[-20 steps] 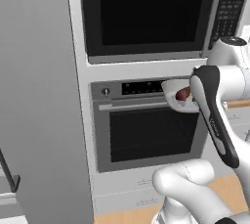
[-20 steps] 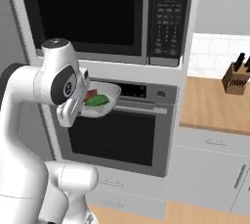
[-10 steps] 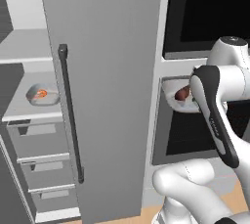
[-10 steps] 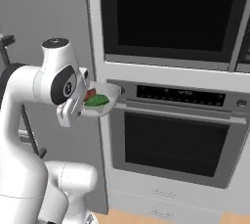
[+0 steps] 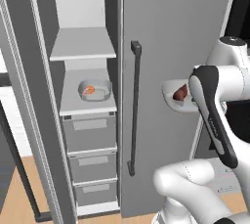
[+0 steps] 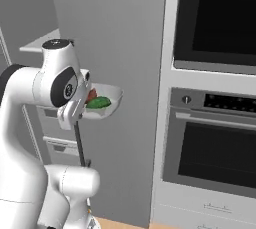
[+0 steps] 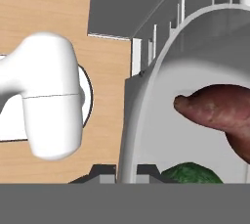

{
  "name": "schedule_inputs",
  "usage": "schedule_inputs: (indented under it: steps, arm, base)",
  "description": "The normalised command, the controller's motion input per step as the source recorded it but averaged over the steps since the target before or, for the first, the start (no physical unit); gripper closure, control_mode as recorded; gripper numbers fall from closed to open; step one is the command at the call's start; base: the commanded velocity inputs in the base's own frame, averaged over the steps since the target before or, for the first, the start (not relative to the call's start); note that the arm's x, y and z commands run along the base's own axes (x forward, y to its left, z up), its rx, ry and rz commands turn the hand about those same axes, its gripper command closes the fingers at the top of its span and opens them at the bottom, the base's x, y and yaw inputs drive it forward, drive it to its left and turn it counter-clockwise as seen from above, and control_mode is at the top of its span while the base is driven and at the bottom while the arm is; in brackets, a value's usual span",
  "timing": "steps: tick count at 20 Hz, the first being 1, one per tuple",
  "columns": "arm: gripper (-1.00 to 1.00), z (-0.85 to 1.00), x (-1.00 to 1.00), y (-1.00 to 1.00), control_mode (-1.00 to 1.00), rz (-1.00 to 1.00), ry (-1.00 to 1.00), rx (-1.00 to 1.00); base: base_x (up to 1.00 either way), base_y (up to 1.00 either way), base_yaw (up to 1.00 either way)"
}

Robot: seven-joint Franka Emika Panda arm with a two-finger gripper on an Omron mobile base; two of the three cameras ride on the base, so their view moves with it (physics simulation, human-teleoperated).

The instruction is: Take the meat container that has the shrimp and place it on the second highest rack of the freezer. Then take the vegetable container that has the potato and broccoli and place it on the highest rack of the freezer.

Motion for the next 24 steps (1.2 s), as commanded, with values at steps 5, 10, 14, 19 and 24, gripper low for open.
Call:
schedule_inputs:
  steps: [5,10,14,19,24]
  arm:
    - [1.0,0.0,0.0,0.0,1.0,0.0,0.0,0.0]
    - [1.0,0.0,0.0,0.0,1.0,0.0,0.0,0.0]
    - [1.0,0.0,0.0,0.0,1.0,0.0,0.0,0.0]
    - [1.0,0.0,0.0,0.0,1.0,0.0,0.0,0.0]
    - [1.0,0.0,0.0,0.0,1.0,0.0,0.0,0.0]
  base:
    - [0.01,0.74,0.04]
    - [0.0,0.64,0.04]
    - [0.08,0.39,0.05]
    - [0.44,0.31,0.03]
    - [0.58,0.45,0.01]
